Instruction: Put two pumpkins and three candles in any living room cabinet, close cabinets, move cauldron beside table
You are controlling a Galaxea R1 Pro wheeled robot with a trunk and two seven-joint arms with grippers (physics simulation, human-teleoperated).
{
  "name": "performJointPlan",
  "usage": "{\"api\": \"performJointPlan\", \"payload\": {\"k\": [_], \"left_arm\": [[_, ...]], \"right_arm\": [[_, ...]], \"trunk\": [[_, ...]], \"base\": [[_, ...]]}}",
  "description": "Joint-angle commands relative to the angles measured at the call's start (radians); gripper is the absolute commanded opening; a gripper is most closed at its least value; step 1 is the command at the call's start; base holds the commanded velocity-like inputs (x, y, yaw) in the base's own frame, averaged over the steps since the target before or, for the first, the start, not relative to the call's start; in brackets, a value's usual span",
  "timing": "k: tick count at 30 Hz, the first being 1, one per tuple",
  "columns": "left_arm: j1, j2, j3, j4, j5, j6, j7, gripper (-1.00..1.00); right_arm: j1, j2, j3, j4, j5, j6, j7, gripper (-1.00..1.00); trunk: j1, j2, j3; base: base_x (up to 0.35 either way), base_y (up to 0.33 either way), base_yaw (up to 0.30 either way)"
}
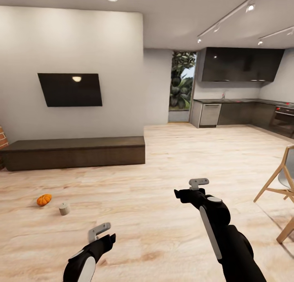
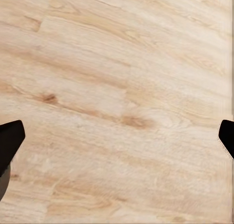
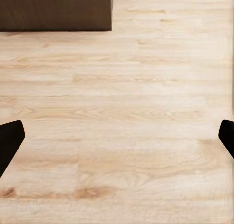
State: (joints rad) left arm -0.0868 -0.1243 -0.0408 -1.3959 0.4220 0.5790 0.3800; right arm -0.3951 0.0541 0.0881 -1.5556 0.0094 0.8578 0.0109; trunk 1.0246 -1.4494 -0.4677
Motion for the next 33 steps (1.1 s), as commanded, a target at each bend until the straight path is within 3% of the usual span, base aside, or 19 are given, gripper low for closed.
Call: {"api": "performJointPlan", "payload": {"k": [1, 33], "left_arm": [[-0.001, 0.000, -0.001, -0.002, 0.011, 0.002, 0.010, 1.00], [-0.001, 0.002, 0.001, -0.002, 0.012, 0.001, -0.001, 1.00]], "right_arm": [[-0.001, 0.000, 0.000, -0.001, 0.001, 0.005, 0.001, 1.00], [0.000, 0.000, 0.000, -0.003, 0.000, 0.001, 0.001, 1.00]], "trunk": [[0.000, -0.001, -0.001], [0.000, -0.001, -0.001]], "base": [[0.227, -0.272, -0.001], [0.259, -0.240, 0.000]]}}
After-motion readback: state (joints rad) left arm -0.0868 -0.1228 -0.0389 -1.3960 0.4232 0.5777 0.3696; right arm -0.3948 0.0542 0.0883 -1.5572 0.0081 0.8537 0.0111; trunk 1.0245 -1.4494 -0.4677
